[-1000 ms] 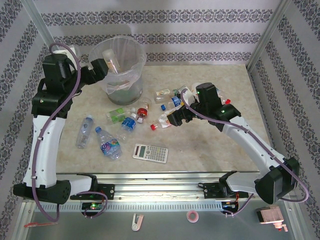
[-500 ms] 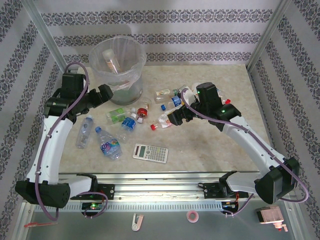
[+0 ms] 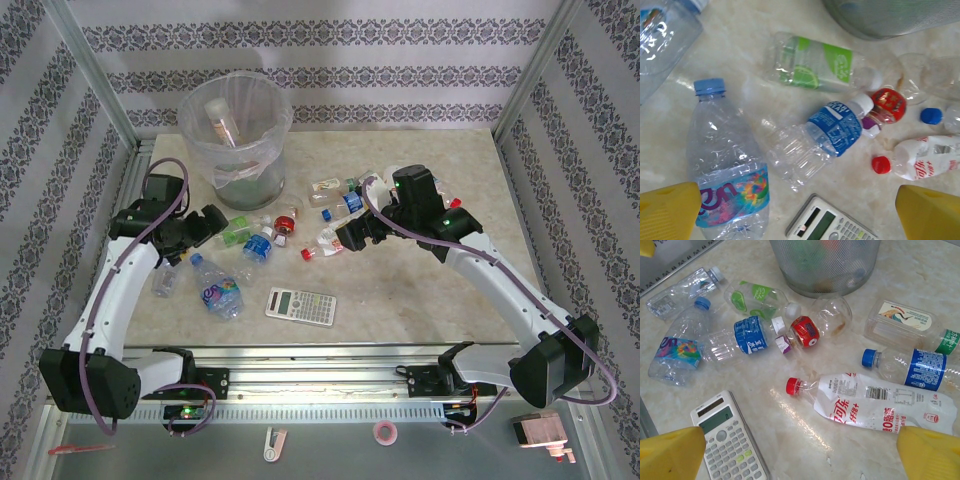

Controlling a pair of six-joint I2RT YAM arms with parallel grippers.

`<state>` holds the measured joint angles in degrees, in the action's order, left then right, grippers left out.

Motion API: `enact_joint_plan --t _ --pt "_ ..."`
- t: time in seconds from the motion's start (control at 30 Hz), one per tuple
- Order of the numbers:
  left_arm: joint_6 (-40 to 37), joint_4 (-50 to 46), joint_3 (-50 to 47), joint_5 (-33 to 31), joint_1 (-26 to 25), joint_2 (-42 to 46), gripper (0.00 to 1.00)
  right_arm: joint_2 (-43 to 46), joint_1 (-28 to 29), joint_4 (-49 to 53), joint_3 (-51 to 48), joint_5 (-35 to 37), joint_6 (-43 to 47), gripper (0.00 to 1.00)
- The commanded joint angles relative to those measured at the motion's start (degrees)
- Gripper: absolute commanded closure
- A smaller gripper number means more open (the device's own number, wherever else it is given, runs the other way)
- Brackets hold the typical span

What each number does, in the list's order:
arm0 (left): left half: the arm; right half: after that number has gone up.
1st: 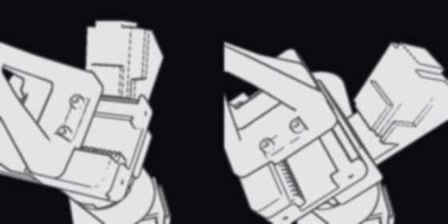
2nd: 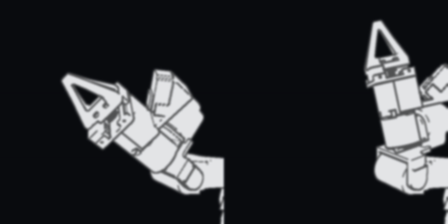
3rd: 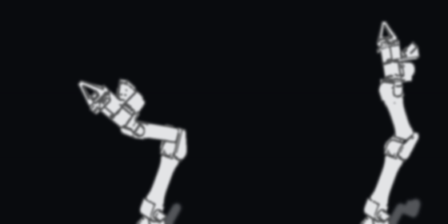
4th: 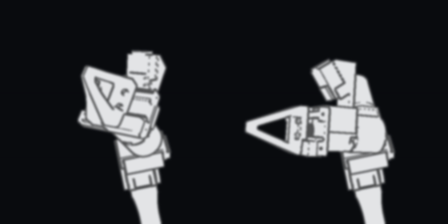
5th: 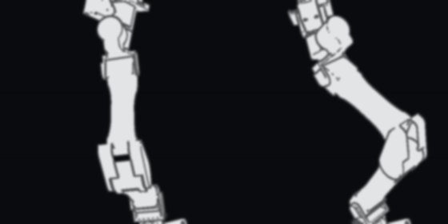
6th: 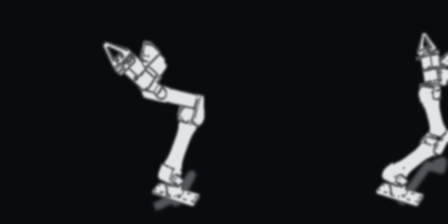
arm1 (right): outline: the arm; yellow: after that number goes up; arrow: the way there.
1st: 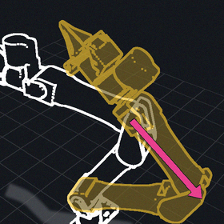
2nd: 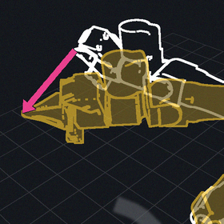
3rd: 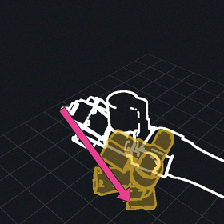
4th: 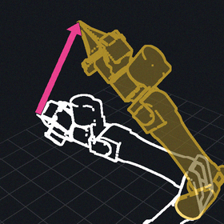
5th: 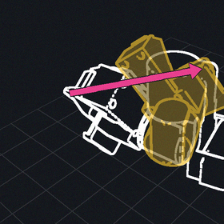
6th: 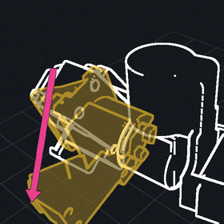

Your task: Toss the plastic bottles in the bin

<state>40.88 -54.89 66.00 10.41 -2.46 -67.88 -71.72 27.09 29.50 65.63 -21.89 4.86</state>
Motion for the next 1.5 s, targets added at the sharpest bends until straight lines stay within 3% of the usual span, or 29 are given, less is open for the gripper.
enact_joint_plan --t 0.0,0.57,1.47 --pt "1.16 0.48 -1.63 -0.82 1.57 -0.09 0.00 1.37 -0.64 1.09 0.13 0.35 0.23 0.02" --pt "-1.35 6.21 -8.21 -0.84 5.72 -6.71 0.07 4.91 -0.45 -1.73 -1.33 -9.02 0.11 0.02" --pt "-7.83 11.54 -5.94 0.13 11.73 -20.60 0.24 4.61 -0.38 -0.40 -1.12 -7.63 0.56 0.02"
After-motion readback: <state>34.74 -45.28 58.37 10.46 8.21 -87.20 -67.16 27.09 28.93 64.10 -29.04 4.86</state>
